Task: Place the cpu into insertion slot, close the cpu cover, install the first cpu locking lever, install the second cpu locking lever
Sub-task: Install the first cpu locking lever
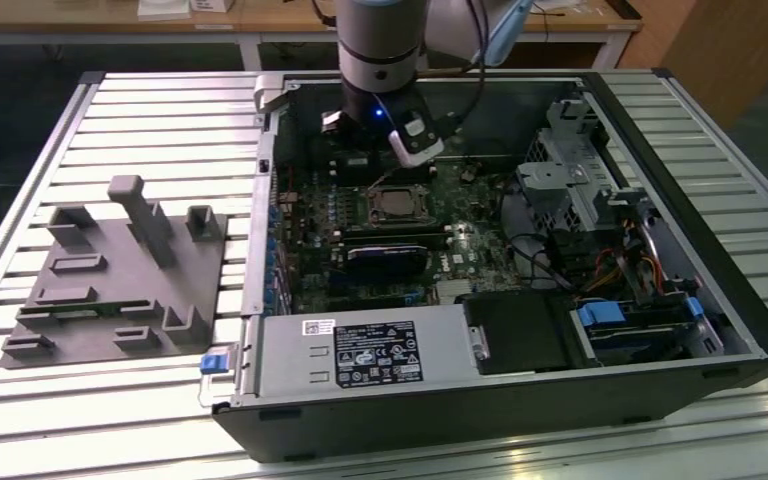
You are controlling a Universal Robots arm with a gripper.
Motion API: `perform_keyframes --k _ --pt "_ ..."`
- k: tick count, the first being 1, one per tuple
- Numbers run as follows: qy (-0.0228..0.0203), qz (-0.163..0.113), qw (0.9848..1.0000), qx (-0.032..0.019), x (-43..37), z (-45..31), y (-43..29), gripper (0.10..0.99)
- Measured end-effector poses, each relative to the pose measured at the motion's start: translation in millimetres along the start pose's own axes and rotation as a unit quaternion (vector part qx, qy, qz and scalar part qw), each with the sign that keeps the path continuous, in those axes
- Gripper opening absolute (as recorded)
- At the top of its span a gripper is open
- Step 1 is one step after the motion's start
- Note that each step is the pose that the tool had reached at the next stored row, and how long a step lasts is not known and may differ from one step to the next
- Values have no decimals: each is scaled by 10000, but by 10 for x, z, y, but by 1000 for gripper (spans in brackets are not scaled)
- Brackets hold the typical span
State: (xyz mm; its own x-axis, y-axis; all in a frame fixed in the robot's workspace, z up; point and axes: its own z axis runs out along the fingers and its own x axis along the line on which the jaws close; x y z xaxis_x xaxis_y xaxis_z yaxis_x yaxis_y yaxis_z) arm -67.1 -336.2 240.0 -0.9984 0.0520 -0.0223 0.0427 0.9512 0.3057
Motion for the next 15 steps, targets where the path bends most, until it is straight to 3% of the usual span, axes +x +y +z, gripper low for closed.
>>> perform_keyframes --k 9,15 --pt "0 4 10000 0 -265 10 11 106" --pt "-2 7 10000 7 -277 12 12 106"
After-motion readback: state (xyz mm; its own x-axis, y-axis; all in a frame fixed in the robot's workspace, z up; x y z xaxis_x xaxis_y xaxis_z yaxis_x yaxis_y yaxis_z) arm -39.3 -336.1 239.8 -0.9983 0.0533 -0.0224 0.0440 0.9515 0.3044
